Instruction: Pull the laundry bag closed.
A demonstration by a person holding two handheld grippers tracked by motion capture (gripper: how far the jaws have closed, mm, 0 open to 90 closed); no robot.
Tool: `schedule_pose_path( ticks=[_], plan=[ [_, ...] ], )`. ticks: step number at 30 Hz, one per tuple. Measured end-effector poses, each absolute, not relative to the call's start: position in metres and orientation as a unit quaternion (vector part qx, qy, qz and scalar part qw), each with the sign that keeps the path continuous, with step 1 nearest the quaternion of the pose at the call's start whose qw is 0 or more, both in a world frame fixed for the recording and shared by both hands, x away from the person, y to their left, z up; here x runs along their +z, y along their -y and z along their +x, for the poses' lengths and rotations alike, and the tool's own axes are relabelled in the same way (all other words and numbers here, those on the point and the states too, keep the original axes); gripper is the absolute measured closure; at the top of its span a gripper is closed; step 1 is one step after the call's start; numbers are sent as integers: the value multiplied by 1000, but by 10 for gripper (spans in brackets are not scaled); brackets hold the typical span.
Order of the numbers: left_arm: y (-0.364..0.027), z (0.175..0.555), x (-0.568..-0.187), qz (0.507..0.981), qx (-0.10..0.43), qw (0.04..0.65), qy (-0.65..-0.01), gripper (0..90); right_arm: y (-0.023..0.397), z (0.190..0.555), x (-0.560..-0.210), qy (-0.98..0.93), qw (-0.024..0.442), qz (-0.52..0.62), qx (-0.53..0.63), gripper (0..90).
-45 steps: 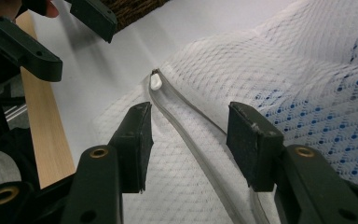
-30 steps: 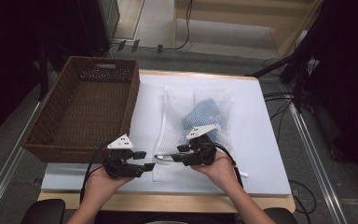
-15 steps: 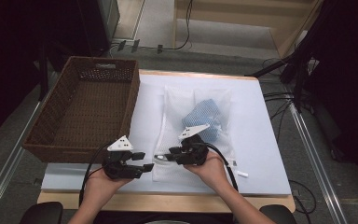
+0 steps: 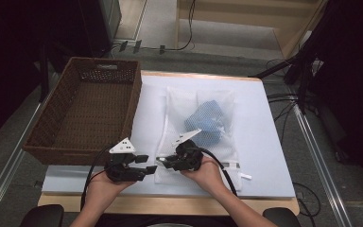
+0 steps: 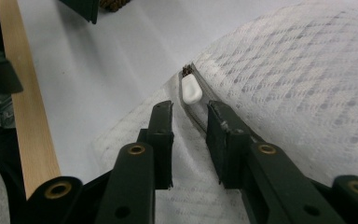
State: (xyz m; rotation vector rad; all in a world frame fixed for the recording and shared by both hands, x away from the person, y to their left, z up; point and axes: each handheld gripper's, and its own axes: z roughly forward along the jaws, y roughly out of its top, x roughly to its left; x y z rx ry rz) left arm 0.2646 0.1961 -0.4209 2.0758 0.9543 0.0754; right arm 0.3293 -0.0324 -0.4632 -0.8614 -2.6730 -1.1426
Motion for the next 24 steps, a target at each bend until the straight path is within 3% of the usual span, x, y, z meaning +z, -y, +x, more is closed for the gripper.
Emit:
schedule_pose_path(
  ticks=[3, 24],
  plan=[
    [-197, 264, -419, 819, 47, 415, -394, 440, 30, 330, -463, 881, 61, -282, -376, 744],
    [-199, 267, -418, 815, 19, 421, -398, 444, 9, 347, -466, 878, 89, -298, -363, 860]
  ],
)
